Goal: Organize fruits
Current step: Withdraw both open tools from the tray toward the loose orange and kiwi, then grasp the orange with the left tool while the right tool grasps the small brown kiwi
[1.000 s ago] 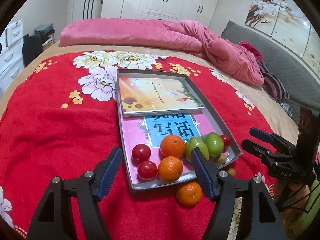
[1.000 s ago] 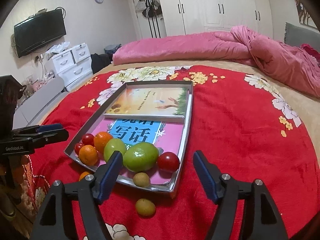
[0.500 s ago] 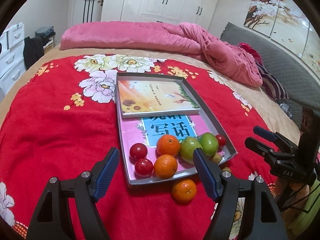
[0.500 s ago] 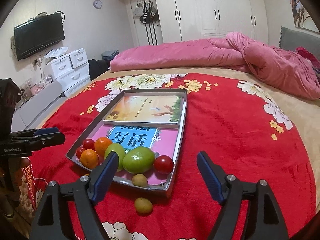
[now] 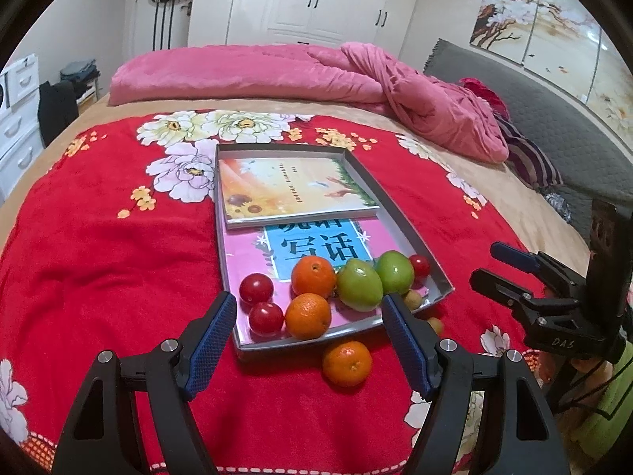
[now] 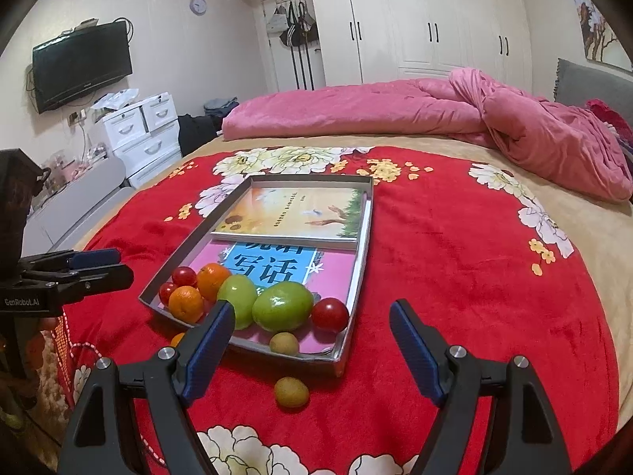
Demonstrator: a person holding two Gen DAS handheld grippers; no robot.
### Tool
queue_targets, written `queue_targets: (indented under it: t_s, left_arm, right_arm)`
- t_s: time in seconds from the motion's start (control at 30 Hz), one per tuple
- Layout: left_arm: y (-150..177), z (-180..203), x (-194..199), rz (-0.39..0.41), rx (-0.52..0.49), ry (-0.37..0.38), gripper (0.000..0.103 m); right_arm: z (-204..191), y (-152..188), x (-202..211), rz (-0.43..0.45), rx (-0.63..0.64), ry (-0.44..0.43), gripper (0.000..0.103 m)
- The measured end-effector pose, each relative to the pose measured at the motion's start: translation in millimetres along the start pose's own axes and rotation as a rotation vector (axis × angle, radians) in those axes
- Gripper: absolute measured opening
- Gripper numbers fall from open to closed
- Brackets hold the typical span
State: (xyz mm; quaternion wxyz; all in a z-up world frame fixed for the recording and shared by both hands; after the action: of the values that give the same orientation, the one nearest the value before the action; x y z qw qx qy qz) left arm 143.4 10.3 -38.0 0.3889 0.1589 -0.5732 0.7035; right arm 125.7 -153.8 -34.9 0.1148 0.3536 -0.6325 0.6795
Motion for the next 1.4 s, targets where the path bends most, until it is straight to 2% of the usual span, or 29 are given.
queue_targets:
  t_s: [0.53,1.03,1.4]
  left_arm:
    - [19,14,-7,-0.054,-0.002,0.034,0.077]
    - [41,25,-22,-0.119,-0.019,0.038,0.077]
    - [55,25,-37,-0.168,-0.024,0.038,0.077]
  right_arm:
    - [-11,11,3,-0.029,0.026,-0.002,0.08]
    - [-15,32,-7,-0.114,0.025,-0.003,0.08]
    - [-15,45,-16,-0.165,0.045,0.027,0.08]
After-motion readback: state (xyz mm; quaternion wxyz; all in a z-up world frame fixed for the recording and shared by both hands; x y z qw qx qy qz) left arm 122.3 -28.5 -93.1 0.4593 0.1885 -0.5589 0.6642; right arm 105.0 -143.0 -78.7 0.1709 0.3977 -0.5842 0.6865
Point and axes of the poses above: each gripper's, at about its wrist camera, not at the fingertips, and x roughly against the way its jaws point, z to its right, y to its underside, the point moved 10 cm from there along -x, roughly the way its jaws point, and after that the axes turned 7 degrees about y, right-handed, at the moved point
